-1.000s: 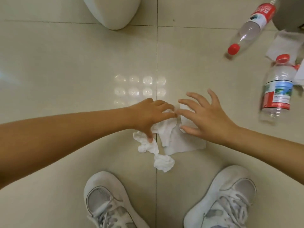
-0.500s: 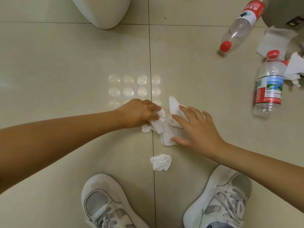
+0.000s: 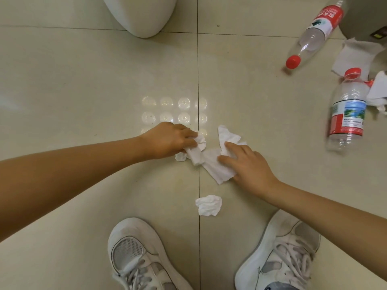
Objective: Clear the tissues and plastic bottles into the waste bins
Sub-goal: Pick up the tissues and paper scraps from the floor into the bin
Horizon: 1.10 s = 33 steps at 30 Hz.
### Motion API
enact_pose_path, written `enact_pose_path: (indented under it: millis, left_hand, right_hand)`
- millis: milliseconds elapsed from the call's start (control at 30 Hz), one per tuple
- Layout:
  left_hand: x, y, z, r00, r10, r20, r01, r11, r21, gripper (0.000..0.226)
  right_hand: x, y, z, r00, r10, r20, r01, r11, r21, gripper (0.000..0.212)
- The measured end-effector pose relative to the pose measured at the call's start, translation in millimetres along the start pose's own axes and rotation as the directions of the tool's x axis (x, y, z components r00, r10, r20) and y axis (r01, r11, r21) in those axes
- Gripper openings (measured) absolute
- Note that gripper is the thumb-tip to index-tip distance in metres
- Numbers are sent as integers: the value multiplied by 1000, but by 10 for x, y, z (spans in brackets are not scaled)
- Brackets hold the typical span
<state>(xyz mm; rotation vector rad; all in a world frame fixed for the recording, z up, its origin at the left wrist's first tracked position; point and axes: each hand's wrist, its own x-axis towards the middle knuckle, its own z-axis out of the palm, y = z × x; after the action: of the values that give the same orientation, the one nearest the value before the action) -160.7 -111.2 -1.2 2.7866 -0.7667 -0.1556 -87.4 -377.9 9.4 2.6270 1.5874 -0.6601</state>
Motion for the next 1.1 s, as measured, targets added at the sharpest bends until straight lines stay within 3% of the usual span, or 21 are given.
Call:
enact_pose_path:
  millis: [167,300,500,667,833,933,1100]
  left_hand:
    - [-138,-107,-9,999,-30,-32,29,1000,-11,48]
    - [-179,-128,10,1000,-27,-12,27,1000,0,44]
    - [-149,-80,8,999,-54,-2,54,999,-3,35]
    - [-157,-48,33,998,-64,-22,63,998,-9,32]
    - [-190,-23,79,997,-61,-46,62,998,17,31]
    - [-222,-9,109,997,-44,-58,47,998,40,32]
    - [-276,5,163,997,-13,-71,18,997,76,45]
  right_hand:
    - [16,152,-54,993,-79,-88,87,993,84,53]
    - [-34,-22,-7,975,-112,-191,143,978,154,42]
    - [-228,-319,122,968,-211,-137,228,966,123,29]
    - [-388,-391,118,980,-171,-98,172,985,9,73]
    - [-314,-392,268,985,-163,46,166,985,-54,88]
    - [-254,-420,373,986,-158,61,163,983,-81,85]
    - [-168,-393,425,950,-269,-159,257,962,-94,46]
